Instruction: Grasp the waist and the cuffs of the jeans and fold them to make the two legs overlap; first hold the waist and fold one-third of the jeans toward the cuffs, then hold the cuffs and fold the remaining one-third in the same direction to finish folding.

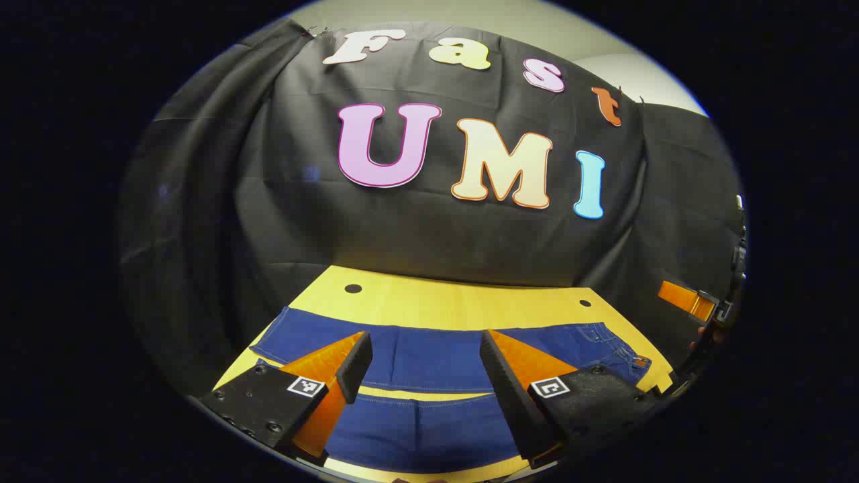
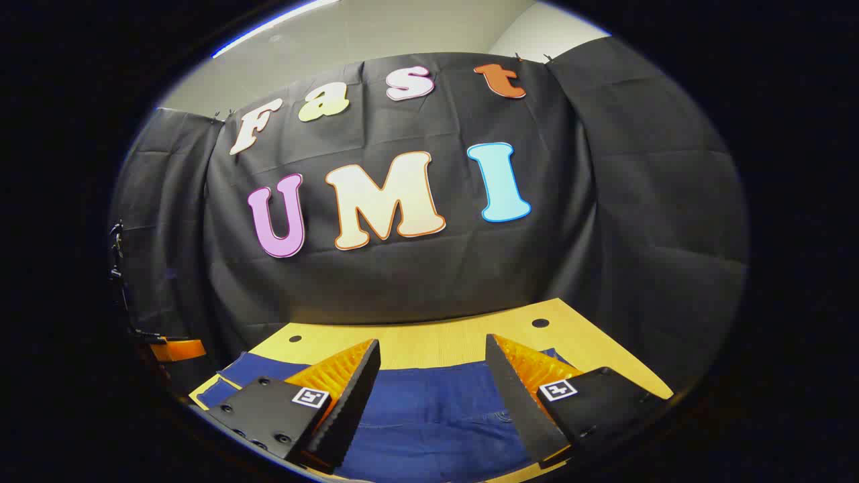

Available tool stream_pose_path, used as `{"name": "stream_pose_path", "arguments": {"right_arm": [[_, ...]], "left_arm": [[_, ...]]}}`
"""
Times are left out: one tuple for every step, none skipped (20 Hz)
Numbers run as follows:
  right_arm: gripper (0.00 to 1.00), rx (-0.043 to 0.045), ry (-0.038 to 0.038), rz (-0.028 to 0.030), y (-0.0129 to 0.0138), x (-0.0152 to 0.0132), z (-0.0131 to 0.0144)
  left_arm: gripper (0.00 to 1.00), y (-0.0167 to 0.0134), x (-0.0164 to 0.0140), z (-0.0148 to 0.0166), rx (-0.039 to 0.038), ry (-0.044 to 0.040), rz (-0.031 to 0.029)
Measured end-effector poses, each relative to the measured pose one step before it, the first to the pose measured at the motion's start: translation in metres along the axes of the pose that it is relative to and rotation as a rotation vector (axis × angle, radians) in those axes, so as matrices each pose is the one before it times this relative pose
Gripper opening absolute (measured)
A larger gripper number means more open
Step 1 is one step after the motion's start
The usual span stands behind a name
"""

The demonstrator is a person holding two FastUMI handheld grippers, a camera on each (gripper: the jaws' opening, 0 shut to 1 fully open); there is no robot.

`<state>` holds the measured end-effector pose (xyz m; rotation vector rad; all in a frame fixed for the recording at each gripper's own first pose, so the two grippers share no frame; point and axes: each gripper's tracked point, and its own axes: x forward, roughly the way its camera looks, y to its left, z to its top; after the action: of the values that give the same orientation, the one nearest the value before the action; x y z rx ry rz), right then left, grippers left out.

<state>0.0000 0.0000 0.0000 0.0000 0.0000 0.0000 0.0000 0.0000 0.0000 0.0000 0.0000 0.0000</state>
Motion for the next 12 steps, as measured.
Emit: {"name": "stream_pose_path", "arguments": {"right_arm": [[0.97, 0.00093, -0.00015, 0.00399, 0.00091, 0.00098, 0.00111], [0.97, -0.00103, 0.00138, 0.00161, -0.00007, 0.00012, 0.00053], [0.97, -0.00224, 0.00052, -0.00034, -0.00128, 0.00095, -0.00105], [0.97, -0.00120, 0.00297, -0.00013, -0.00115, 0.00029, -0.00068], [0.97, 0.00133, 0.00558, 0.00199, -0.00028, 0.00064, -0.00107], [0.97, 0.00208, 0.00577, 0.00357, 0.00039, 0.00042, -0.00060], [0.97, 0.00065, 0.00164, 0.00146, 0.00068, -0.00002, 0.00073], [0.97, -0.00105, -0.00458, 0.00016, -0.00076, 0.00005, 0.00208], [0.97, -0.00098, -0.00402, 0.00071, -0.00049, 0.00042, 0.00003], [0.97, 0.00070, 0.00177, 0.00165, 0.00020, 0.00187, -0.00007], [0.97, 0.00039, 0.00499, -0.00131, -0.00025, 0.00049, -0.00245], [0.97, -0.00134, -0.00034, 0.00049, 0.00072, 0.00060, 0.00040]], "left_arm": [[0.95, -0.00272, 0.00021, -0.00124, -0.00623, 0.00054, -0.00738], [0.95, -0.00092, 0.00017, 0.00042, -0.00039, 0.00134, -0.00114], [0.95, 0.00011, 0.00167, -0.00098, 0.00453, 0.00140, 0.00258], [0.95, 0.00026, -0.00026, -0.00010, 0.00549, 0.00033, 0.00291], [0.95, 0.00028, 0.00110, 0.00108, 0.00341, -0.00042, 0.00128], [0.95, -0.00058, -0.00011, -0.00008, 0.00150, 0.00075, 0.00122], [0.95, -0.00005, -0.00025, -0.00059, 0.00044, 0.00080, 0.00123], [0.95, -0.00039, -0.00147, -0.00031, 0.00023, 0.00171, -0.00022], [0.95, 0.00067, 0.00002, -0.00085, 0.00069, 0.00249, 0.00388], [0.95, 0.00157, -0.00138, -0.00078, 0.00111, 0.00301, 0.00678], [0.95, 0.00106, -0.00129, -0.00105, -0.00028, 0.00266, 0.00265], [0.95, -0.00084, -0.00116, -0.00103, -0.00153, 0.00316, -0.00349]]}}
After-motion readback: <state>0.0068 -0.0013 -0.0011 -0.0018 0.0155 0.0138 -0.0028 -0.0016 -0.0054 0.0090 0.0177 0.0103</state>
